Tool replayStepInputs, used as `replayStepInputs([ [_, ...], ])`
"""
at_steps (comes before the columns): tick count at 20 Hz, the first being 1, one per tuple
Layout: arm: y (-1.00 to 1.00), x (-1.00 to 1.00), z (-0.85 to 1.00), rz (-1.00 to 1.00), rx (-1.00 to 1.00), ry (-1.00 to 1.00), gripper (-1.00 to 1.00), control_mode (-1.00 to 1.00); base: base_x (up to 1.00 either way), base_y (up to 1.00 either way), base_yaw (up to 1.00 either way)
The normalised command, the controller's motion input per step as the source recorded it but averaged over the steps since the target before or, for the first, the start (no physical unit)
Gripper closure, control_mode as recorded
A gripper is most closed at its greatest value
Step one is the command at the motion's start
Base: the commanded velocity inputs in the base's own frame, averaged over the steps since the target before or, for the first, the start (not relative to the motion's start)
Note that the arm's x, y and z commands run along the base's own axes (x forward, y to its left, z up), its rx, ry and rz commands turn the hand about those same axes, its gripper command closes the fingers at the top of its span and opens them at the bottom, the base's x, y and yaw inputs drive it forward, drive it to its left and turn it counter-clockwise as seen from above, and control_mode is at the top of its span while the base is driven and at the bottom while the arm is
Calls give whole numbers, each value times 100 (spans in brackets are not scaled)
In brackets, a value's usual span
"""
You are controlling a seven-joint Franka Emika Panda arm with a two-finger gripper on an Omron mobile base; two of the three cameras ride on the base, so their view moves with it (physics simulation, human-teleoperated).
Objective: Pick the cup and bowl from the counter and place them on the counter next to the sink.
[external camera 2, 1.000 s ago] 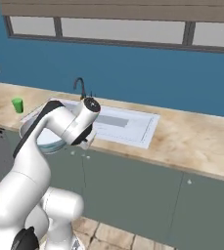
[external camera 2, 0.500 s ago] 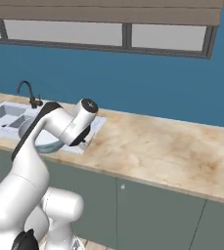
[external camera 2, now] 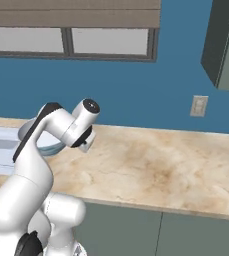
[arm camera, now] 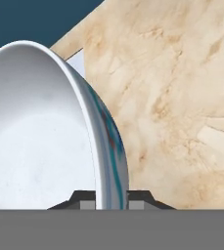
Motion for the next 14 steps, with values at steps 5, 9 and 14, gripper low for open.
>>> replayStepInputs([
  [5, 0, 0, 0, 0, 0, 0, 100, 100, 0, 7, -12],
  [9, 0, 0, 0, 0, 0, 0, 100, 100, 0, 64, -1],
  [14, 0, 0, 0, 0, 0, 0, 100, 100, 0, 25, 0],
])
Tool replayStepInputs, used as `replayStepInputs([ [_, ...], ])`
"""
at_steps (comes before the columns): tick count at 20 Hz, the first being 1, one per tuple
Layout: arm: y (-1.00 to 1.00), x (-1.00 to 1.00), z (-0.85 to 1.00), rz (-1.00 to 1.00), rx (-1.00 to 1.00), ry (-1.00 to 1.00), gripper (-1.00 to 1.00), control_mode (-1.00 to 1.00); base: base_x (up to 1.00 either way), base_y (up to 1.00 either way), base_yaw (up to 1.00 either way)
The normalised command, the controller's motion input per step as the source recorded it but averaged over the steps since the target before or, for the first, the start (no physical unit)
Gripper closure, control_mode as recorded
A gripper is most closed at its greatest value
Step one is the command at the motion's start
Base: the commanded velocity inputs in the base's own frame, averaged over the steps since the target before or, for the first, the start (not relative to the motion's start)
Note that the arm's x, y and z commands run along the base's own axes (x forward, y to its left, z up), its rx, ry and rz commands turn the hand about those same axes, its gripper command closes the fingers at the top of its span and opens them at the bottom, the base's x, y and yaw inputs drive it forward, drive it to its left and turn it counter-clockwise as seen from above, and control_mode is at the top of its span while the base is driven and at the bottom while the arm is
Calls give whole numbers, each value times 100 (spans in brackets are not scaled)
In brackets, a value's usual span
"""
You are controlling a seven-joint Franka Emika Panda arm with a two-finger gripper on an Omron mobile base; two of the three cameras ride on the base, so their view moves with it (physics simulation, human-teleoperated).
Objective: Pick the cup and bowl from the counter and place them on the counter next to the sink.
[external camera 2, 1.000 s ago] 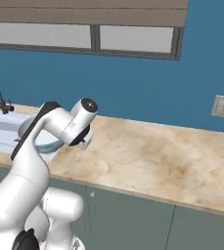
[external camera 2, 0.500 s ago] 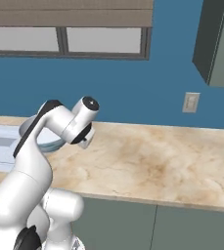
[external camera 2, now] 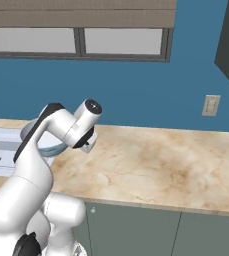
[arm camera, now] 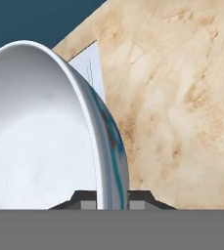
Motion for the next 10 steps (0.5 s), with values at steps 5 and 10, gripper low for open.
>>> replayStepInputs([
  [5, 0, 0, 0, 0, 0, 0, 100, 100, 0, 0, 0],
  [10, 0, 0, 0, 0, 0, 0, 100, 100, 0, 0, 0],
])
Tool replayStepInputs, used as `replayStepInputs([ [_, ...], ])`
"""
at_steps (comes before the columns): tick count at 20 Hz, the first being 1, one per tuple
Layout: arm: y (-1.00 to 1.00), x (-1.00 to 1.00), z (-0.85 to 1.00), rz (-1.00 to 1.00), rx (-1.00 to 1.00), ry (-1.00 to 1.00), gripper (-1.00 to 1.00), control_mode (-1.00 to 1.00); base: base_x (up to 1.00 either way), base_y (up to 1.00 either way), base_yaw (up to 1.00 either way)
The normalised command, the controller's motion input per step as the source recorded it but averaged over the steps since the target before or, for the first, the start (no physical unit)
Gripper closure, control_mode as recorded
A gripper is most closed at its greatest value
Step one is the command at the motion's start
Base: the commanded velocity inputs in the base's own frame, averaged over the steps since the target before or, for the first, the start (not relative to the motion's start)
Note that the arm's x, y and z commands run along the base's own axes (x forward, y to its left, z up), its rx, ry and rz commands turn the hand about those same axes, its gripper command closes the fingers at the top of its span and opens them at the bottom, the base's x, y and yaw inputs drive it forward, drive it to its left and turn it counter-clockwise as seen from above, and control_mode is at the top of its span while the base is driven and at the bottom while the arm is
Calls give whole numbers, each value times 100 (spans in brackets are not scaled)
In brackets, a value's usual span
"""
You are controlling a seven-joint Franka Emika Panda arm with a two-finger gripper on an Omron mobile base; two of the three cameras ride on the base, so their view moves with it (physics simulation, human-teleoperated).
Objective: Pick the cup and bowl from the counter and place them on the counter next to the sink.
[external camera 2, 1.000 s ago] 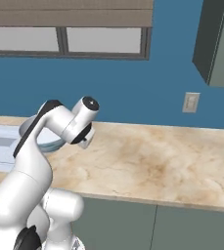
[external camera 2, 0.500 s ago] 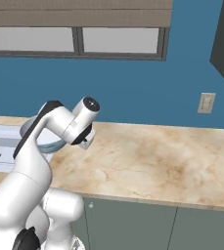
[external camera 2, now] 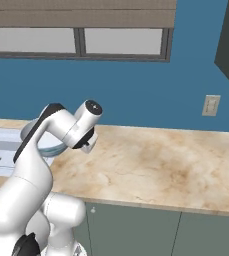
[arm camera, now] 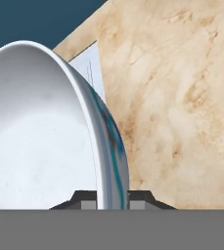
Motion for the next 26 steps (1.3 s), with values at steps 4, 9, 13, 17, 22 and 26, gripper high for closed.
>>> replayStepInputs([
  [4, 0, 0, 0, 0, 0, 0, 100, -100, 0, 0, 0],
  [9, 5, 76, 0, -4, -1, 3, 100, -100, 0, 0, 0],
  [13, 0, 76, 0, -3, 0, 6, 100, -100, 0, 0, 0],
  [17, 0, 65, 0, 0, 0, 16, 100, -100, 0, 0, 0],
  [22, 0, 21, -10, -1, 0, 9, 100, -100, 0, 0, 0],
  [26, 0, 7, -35, -1, 0, 2, 100, -100, 0, 0, 0],
])
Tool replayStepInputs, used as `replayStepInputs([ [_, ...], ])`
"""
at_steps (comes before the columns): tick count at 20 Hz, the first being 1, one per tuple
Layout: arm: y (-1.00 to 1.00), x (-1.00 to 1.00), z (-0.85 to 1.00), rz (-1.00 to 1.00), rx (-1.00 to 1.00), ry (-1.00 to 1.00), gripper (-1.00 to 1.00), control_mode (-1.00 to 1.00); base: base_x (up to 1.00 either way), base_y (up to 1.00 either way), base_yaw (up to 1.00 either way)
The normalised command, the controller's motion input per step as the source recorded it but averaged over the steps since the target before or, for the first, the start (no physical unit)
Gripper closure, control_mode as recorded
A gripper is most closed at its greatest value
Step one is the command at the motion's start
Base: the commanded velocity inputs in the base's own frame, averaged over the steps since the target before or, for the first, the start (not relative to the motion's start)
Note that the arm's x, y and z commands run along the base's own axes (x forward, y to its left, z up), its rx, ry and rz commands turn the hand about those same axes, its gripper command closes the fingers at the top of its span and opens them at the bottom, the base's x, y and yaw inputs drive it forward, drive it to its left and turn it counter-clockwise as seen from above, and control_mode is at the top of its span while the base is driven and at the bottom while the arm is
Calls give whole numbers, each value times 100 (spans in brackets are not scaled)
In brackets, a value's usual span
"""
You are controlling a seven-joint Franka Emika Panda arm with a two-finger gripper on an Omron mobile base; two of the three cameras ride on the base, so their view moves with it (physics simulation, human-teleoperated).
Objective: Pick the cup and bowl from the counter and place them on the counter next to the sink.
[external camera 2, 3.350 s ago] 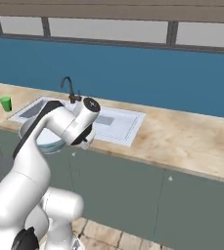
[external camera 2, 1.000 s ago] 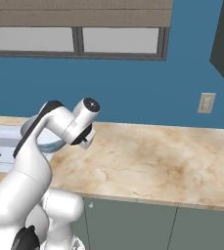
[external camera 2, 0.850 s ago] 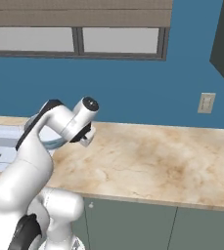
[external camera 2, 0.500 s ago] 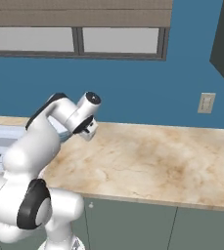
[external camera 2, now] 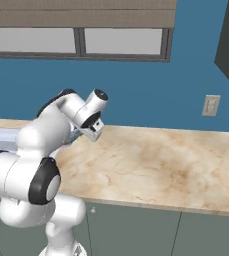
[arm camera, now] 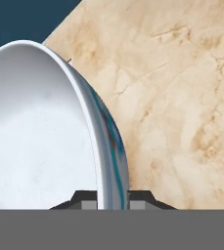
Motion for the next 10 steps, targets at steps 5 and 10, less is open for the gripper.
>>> replayStepInputs([
  [5, 0, 23, -49, -8, 0, 0, 100, -100, 0, 0, 0],
  [10, 0, 6, -39, -11, 0, 0, 100, -100, 0, 0, 0],
])
